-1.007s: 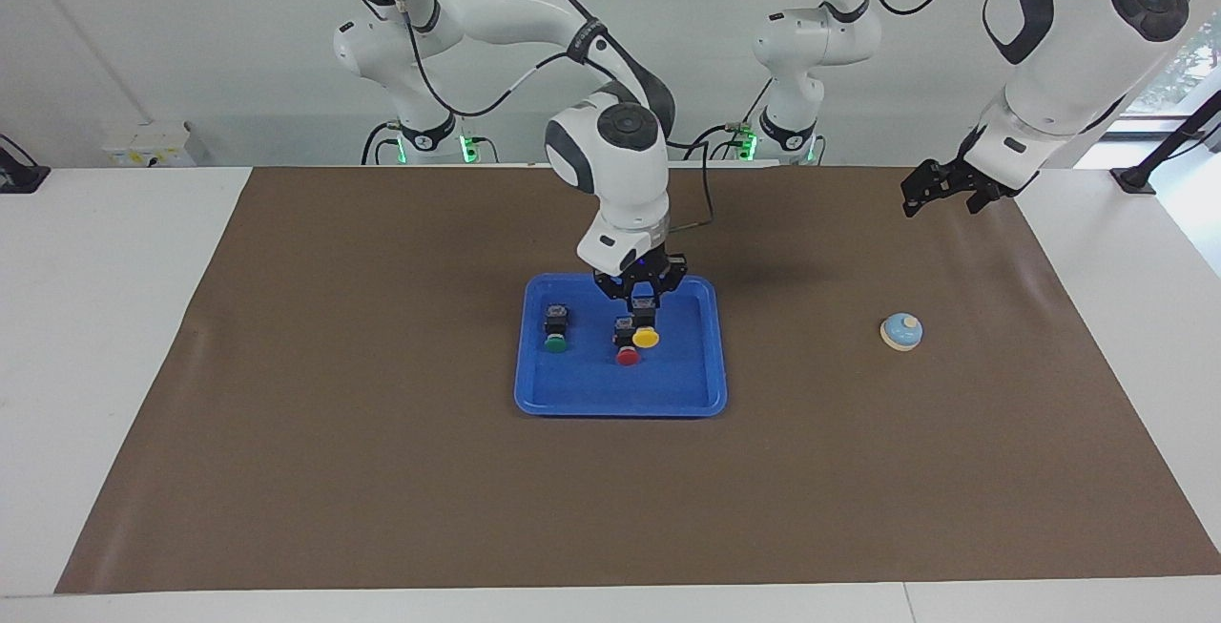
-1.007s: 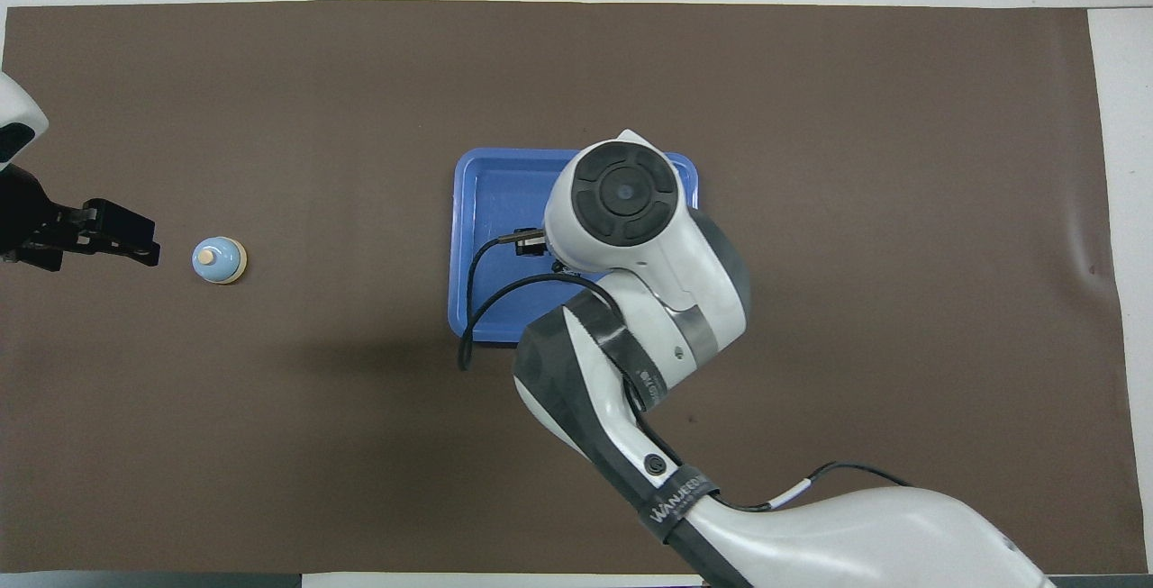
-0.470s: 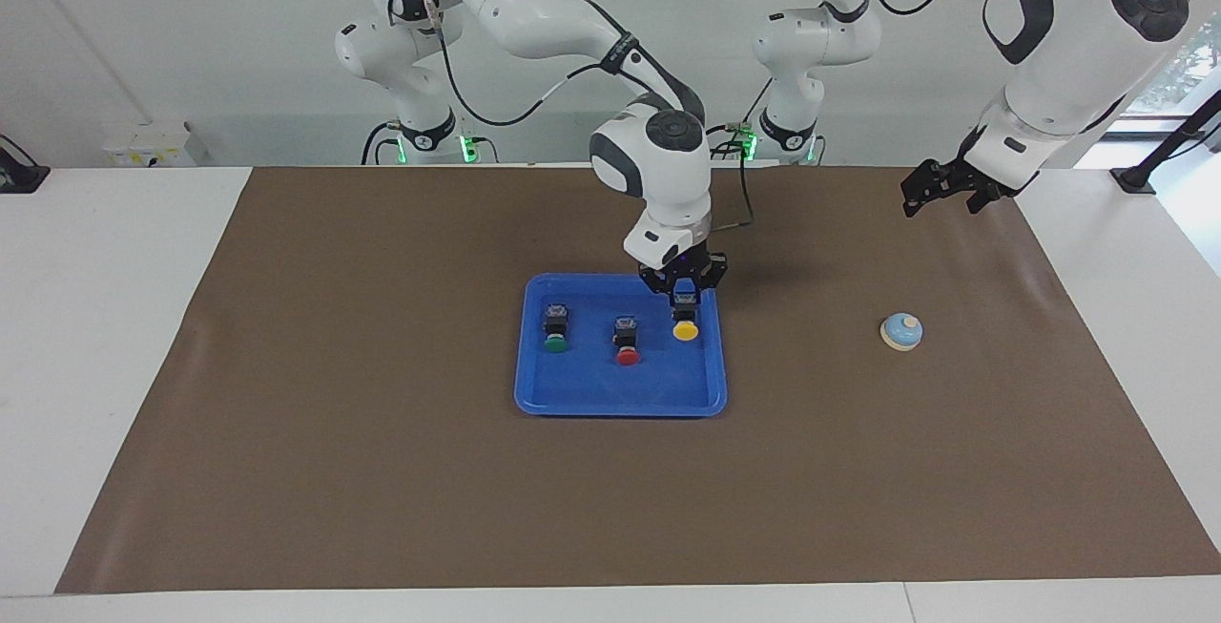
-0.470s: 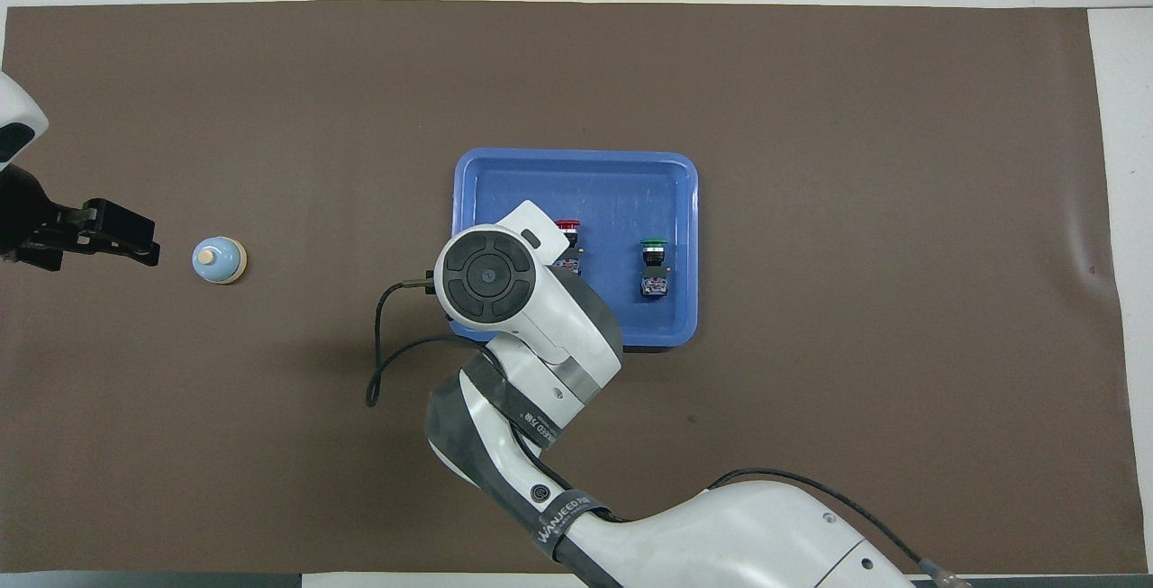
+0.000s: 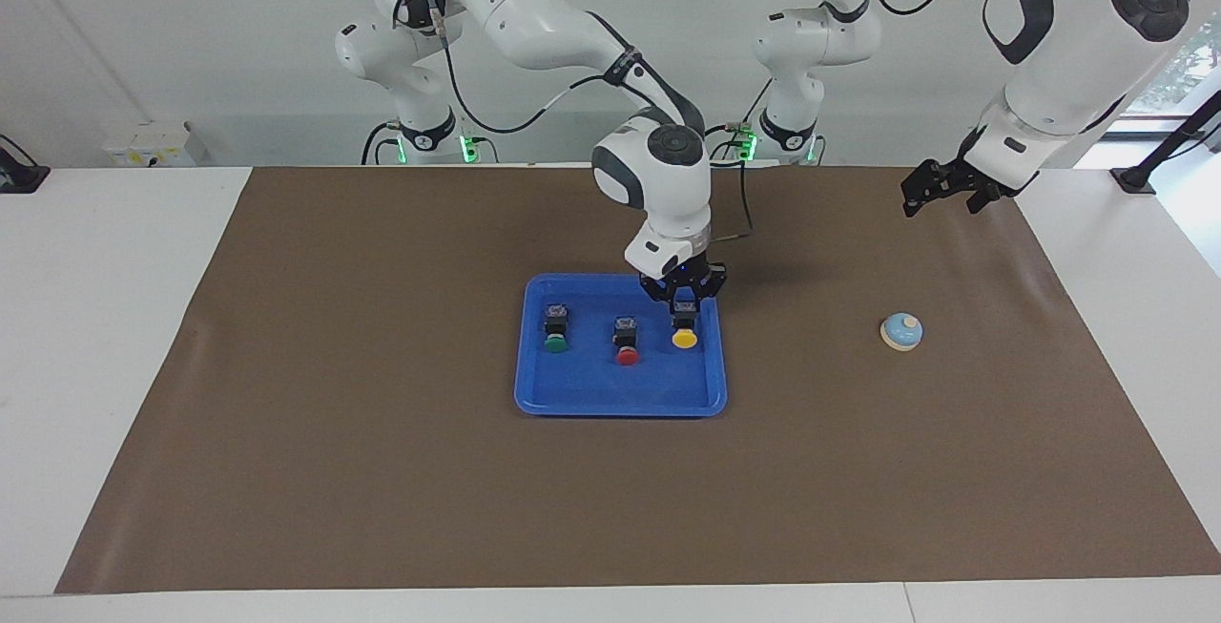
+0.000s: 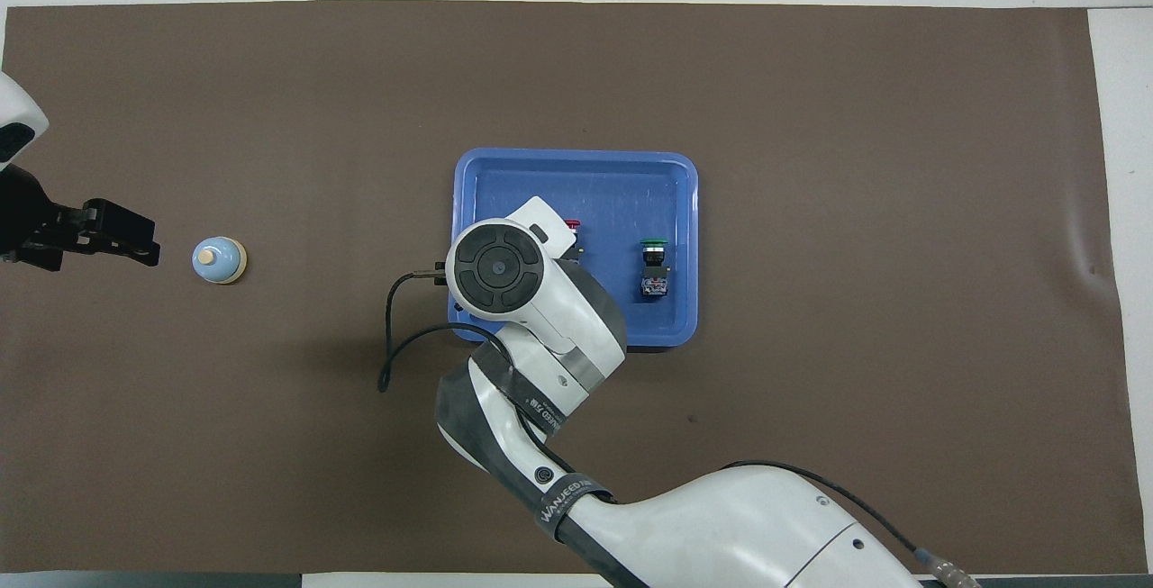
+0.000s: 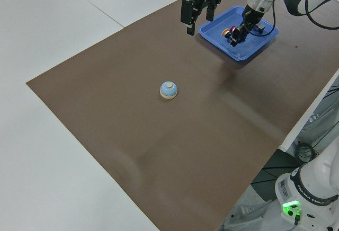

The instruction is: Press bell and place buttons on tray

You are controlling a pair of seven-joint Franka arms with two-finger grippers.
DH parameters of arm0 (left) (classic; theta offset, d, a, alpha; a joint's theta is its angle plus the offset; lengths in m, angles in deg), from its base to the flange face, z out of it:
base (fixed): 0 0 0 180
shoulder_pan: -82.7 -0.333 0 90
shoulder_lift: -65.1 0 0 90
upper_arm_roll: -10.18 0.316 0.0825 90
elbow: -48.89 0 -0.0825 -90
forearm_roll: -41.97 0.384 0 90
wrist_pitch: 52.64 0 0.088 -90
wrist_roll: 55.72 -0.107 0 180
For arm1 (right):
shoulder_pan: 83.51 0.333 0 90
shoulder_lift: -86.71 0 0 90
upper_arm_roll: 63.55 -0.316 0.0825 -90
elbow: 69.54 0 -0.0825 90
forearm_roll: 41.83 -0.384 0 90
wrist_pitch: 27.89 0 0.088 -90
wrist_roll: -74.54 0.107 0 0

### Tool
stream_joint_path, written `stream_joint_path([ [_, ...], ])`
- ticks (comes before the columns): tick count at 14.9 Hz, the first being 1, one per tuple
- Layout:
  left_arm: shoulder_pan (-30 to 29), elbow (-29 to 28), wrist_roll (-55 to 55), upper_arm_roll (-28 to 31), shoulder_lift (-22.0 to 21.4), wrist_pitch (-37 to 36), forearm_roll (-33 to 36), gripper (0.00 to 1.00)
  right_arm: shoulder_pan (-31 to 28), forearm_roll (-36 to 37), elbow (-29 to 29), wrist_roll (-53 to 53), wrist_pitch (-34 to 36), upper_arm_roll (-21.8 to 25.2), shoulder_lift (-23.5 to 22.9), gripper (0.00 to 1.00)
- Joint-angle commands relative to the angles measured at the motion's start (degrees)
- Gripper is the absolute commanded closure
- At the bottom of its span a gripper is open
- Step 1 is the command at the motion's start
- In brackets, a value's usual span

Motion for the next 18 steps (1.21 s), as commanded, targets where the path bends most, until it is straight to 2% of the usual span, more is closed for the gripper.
stream_joint_path([
  [1, -0.3, 0.6, 0.5, -0.1, -0.3, -0.2, -0.2, 0.0, -0.5, 0.2, 0.0, 0.7, -2.0, -0.5, -0.6, 0.69],
  [2, -0.3, 0.6, 0.5, -0.1, -0.3, -0.2, -0.2, 0.0, -0.4, 0.3, -0.6, 0.7, -2.0, -0.5, -0.6, 0.45],
  [3, -0.3, 0.6, 0.5, -0.1, -0.3, -0.2, -0.2, 0.0, -0.4, 0.3, -0.9, 0.7, -2.1, -0.5, -0.6, 0.27],
  [4, -0.3, 0.6, 0.5, -0.1, -0.3, -0.2, -0.2, 0.0, -0.4, 0.3, -0.9, 0.7, -2.1, -0.4, -0.6, 0.11],
  [5, -0.3, 0.6, 0.5, -0.1, -0.3, -0.2, -0.2, 0.0, -0.3, 0.4, -0.9, 0.7, -1.9, -0.4, -0.5, 0.0],
  [8, -0.3, 0.6, 0.5, -0.1, -0.3, -0.2, -0.2, 0.0, -0.5, 2.2, 0.7, 0.4, 3.2, -0.1, -0.2, 0.0],
  [11, -0.3, 0.6, 0.5, -0.1, -0.3, -0.2, -0.2, 0.0, -2.9, 3.4, 2.7, 0.1, 7.5, 0.4, 2.6, 0.0],
  [13, -0.3, 0.6, 0.5, -0.2, -0.3, -0.2, -0.2, 0.0, -3.3, 3.8, 0.8, -0.4, 10.9, 0.8, 7.0, 0.0],
  [14, -0.3, 0.6, 0.5, -0.1, -0.3, -0.2, -0.2, 0.0, -5.3, 4.4, -0.6, -2.9, 13.0, 1.2, 10.3, 0.0],
  [16, -0.3, 0.6, 0.5, -0.1, -0.3, -0.2, -0.2, 0.0, -10.9, 4.3, -4.9, -13.4, 16.6, 1.1, 17.2, 0.0],
  [18, -0.3, 0.6, 0.5, -0.1, -0.3, -0.2, -0.2, 0.0, -15.0, 4.3, -8.3, -20.3, 22.2, 1.1, 22.1, 0.0],
])
